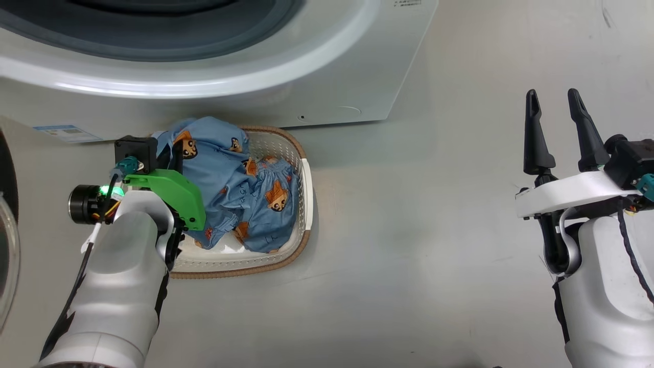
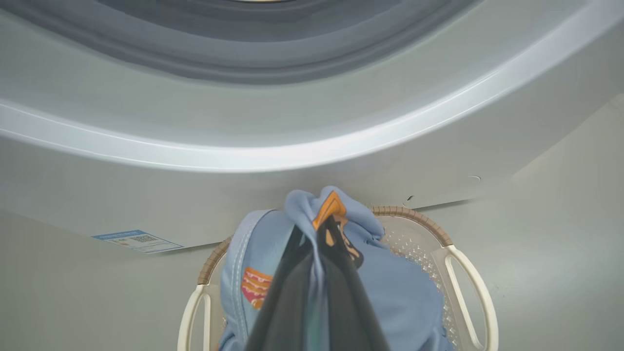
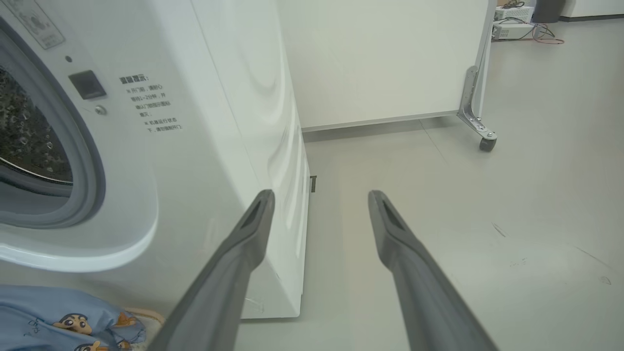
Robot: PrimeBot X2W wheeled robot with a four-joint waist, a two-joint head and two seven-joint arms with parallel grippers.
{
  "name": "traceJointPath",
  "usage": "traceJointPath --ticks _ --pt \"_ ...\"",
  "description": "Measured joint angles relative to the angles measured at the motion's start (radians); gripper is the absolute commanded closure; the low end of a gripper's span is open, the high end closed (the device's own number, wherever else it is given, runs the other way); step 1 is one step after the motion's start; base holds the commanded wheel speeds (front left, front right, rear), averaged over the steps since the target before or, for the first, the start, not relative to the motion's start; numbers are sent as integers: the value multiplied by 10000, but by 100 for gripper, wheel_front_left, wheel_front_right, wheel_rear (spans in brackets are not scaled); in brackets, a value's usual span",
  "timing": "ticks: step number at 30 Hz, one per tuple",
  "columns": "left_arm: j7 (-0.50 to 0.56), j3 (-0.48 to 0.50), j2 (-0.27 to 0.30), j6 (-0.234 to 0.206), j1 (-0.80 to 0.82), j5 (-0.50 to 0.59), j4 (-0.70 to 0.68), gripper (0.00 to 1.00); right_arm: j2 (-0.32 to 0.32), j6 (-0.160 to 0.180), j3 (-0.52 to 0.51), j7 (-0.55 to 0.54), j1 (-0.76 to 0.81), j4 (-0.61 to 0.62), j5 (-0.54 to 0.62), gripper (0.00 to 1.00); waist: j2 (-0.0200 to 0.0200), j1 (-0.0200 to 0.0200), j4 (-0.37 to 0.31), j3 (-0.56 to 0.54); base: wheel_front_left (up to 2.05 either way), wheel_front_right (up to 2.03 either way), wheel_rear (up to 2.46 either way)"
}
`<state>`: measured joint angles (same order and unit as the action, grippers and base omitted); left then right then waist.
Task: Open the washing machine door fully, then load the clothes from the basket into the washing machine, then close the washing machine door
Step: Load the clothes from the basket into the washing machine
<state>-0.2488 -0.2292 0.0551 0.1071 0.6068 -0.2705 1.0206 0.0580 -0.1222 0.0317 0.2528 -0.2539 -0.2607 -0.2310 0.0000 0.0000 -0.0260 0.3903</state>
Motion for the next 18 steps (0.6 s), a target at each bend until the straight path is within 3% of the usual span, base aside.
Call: traceJointPath --ticks 18 --pt "-4 297 -6 -35 -715 104 -3204 100 38 0 88 0 511 -205 -148 0 0 0 341 -1382 0 0 0"
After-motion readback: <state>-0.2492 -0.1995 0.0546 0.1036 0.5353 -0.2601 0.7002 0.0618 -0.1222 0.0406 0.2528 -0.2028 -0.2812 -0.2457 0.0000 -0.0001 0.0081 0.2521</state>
